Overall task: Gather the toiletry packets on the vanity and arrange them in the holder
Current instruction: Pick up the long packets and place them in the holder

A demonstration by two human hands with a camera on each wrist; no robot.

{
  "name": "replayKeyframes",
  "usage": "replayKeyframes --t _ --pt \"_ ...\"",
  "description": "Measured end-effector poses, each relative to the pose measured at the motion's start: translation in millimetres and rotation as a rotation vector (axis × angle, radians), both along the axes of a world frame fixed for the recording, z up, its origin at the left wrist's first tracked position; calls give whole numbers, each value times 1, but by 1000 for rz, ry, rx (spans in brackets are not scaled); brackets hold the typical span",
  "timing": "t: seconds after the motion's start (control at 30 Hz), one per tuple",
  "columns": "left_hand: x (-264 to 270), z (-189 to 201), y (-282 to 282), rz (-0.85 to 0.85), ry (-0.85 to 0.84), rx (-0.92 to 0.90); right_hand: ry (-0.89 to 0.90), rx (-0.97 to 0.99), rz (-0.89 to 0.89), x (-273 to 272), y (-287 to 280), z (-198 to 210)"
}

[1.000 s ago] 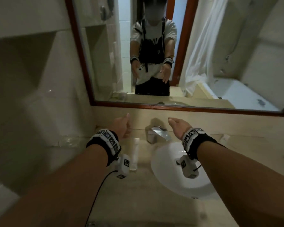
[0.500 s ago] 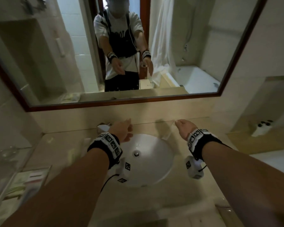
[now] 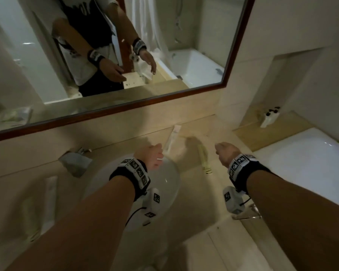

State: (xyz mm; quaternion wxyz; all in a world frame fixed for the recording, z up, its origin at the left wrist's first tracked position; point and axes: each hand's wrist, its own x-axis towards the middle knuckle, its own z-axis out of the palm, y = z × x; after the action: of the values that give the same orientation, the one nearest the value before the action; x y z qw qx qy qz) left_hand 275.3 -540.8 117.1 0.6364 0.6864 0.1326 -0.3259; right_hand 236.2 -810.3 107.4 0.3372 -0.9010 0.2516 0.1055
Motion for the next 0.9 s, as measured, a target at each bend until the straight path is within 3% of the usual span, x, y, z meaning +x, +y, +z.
replayKeyframes --t 0.13,0.33,0.63,0.73,0.9 --pt "32 -18 -23 -36 11 -16 60 -14 -83 11 -22 -21" --pt "65 -57 -59 -90 16 66 101 121 -214 14 -38 -58" --pt "81 -96 -126 -101 99 83 160 377 -349 38 -66 -84" --pt "85 -107 -144 -97 124 111 205 546 -470 53 -76 -89" --pt "93 -132 -174 -54 166 165 247 587 -387 71 -91 -109"
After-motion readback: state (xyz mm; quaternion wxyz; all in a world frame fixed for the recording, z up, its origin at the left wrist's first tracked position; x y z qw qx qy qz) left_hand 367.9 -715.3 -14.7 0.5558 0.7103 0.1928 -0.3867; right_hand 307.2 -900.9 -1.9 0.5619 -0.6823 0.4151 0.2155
